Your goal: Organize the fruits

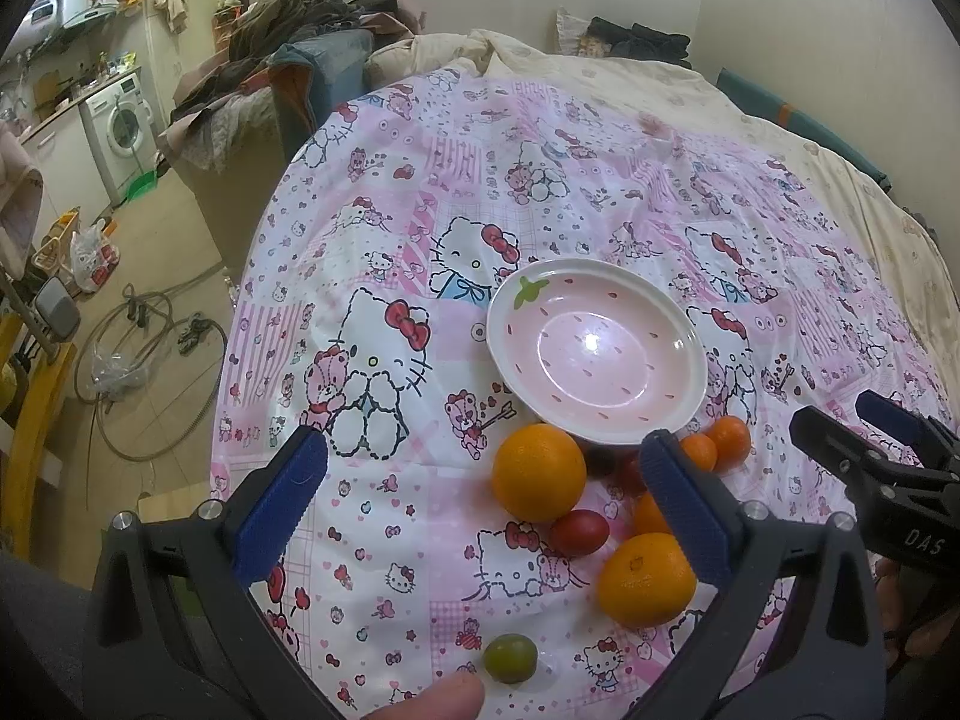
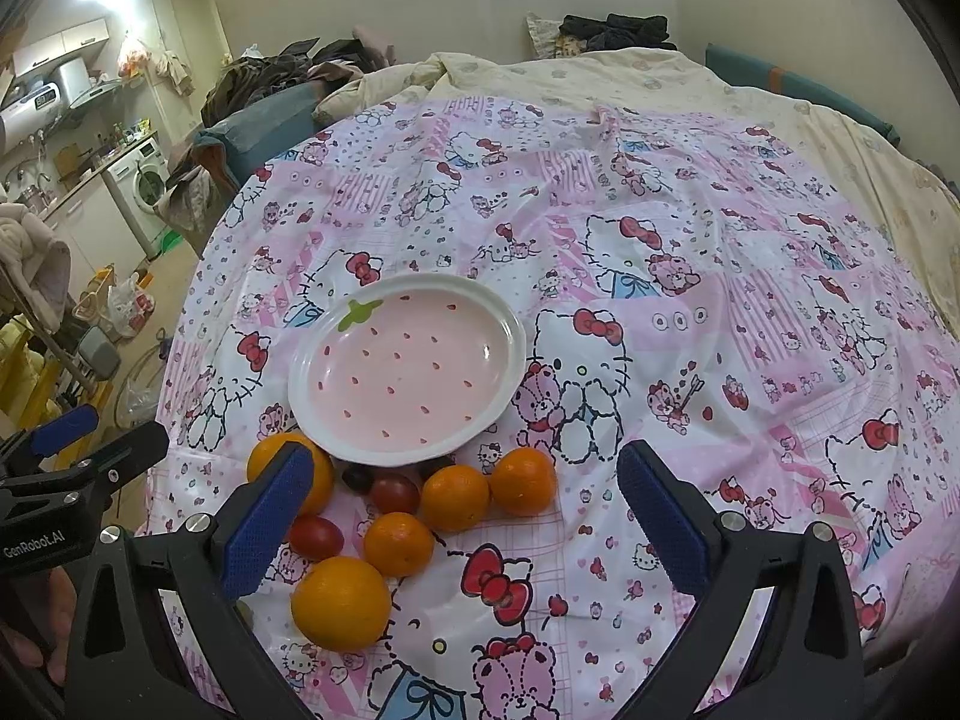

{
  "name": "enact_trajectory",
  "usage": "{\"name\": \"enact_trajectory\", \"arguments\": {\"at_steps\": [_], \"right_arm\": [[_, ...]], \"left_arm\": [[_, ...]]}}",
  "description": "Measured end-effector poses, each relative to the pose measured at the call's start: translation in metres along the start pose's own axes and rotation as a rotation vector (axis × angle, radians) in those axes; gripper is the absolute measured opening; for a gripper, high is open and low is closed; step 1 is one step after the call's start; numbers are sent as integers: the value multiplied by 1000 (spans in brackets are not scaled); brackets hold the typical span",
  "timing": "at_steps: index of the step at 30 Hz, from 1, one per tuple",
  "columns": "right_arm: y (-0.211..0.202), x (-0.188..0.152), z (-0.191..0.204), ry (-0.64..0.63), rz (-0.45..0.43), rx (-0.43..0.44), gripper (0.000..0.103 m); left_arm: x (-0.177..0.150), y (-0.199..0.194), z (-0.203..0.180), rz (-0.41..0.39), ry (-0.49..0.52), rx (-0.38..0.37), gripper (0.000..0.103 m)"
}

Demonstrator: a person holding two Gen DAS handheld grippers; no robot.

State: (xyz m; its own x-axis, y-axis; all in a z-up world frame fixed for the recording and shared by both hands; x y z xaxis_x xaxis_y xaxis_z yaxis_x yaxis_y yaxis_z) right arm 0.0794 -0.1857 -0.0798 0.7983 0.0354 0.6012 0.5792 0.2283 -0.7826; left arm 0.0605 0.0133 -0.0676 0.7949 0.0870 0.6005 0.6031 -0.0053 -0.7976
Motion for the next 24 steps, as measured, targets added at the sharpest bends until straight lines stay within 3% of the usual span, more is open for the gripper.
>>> {"name": "enact_trajectory", "arguments": {"at_steps": [24], "right_arm": [[1,-1,-3,14,3,3,103]], "left_arm": [[-1,2,-1,1,-8,4,103]]}}
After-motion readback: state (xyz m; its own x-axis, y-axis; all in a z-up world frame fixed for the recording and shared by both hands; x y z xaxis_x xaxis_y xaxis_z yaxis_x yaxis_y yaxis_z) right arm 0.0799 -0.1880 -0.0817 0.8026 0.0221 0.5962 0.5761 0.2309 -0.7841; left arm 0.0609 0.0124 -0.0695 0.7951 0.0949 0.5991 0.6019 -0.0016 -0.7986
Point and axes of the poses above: each gripper's, at about its wrist camera, not at the fingertips, and y roughly the way its jaws point, z to its left, x to its top, the point moved 10 cm from there along y, roughly the way its jaws point, and after that the axes turned 3 degrees about z, right-handed, at the moved point
